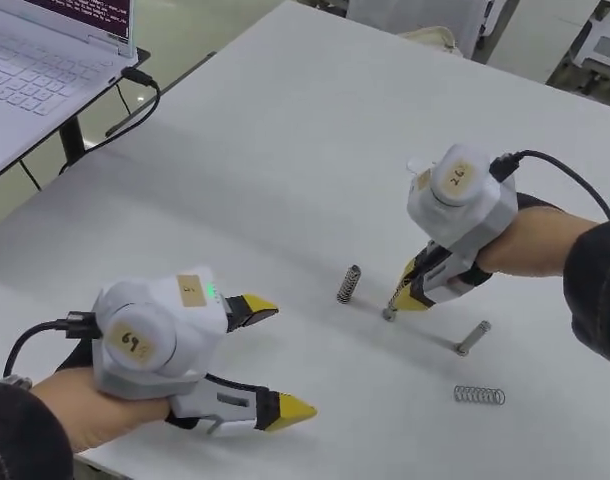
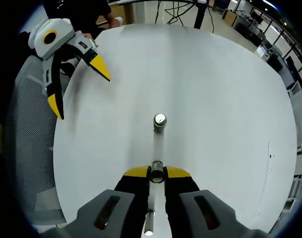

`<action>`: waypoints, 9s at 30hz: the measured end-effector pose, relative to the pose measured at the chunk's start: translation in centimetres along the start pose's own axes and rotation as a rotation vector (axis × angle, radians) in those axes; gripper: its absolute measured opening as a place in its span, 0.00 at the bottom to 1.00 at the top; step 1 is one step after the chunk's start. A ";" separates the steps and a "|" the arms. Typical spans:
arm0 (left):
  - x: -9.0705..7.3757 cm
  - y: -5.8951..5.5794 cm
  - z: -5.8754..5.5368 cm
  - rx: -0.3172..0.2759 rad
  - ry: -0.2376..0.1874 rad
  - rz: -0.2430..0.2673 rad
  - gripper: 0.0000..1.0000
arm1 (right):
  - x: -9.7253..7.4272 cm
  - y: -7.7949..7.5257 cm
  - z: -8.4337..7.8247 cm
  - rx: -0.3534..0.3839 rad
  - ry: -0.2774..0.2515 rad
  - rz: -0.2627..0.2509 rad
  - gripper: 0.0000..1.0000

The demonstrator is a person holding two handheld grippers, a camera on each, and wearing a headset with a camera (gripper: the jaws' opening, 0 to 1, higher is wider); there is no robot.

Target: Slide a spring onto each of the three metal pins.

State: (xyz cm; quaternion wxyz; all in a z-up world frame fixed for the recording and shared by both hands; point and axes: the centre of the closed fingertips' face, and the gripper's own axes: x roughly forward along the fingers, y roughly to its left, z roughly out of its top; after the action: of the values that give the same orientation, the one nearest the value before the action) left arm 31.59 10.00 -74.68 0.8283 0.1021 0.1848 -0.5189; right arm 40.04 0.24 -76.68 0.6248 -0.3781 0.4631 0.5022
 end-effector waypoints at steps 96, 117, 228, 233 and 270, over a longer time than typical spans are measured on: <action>0.5 -2.9 4.0 0.142 0.020 -0.080 0.58 | -10.0 4.3 -8.5 0.145 -0.156 -0.228 0.18; 0.1 -2.4 3.3 0.116 0.029 -0.049 0.59 | -3.7 6.4 -12.8 0.219 -0.109 -0.110 0.18; 0.1 -3.8 3.0 0.137 -0.006 -0.100 0.04 | -3.2 12.3 4.9 -0.207 -0.170 0.020 0.09; 0.1 -3.8 2.9 0.142 0.004 -0.103 0.03 | -3.4 12.4 5.1 -0.206 -0.175 0.020 0.09; -0.1 -4.0 3.2 0.154 -0.007 -0.118 0.02 | -5.2 13.7 7.0 -0.233 -0.222 0.042 0.08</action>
State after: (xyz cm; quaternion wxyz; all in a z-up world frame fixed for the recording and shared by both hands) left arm 28.56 7.20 -71.66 0.7867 0.1524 0.1473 -0.5799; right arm 27.67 8.19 -69.81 0.6136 -0.3802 0.3376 0.6041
